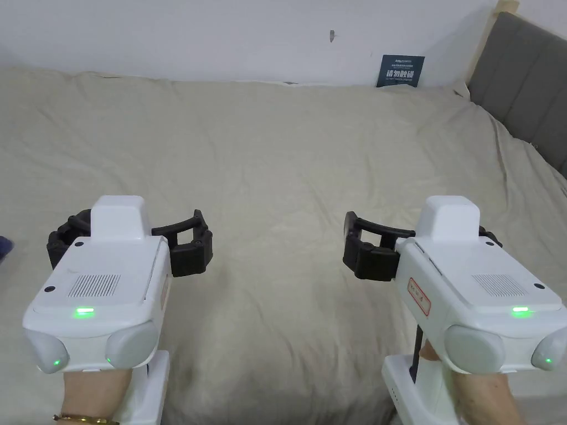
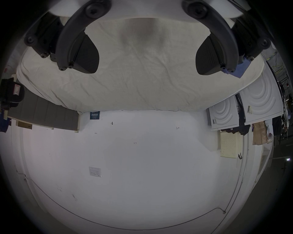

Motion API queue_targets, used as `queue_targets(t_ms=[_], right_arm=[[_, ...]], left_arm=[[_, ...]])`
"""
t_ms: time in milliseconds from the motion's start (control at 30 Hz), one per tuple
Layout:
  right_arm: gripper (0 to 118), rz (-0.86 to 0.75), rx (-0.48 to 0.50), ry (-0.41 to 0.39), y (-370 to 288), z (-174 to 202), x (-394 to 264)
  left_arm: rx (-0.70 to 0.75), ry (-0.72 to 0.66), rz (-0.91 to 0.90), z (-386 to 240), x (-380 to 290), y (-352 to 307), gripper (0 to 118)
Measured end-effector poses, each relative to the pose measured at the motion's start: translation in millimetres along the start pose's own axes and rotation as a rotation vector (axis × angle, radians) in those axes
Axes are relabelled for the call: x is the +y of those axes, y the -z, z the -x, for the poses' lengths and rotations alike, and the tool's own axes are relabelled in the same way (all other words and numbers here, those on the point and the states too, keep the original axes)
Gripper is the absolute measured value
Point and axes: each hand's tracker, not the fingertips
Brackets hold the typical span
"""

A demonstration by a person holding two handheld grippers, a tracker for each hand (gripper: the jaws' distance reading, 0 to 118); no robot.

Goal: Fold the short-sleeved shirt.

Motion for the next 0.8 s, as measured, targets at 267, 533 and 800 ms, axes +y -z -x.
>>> queue_targets(t_ms=[267,533,800], right_arm=[[118,0.000,0.001,-0.003,-0.3,1.6,-2.0],[118,0.002,0.002,0.000,-2.0,3.6,-3.0],[118,-0.002,0.003,-0.002,-1.5,3.3,-3.2]], left_arm=[[0.002,0.010,0.000,-0.4,-0.8,-0.2,118],[0.002,0.020,0.002,-1.1,-2.8,-0.6,118],[0.000,0.018,0.007,-2.5,-4.1,0.2,118]])
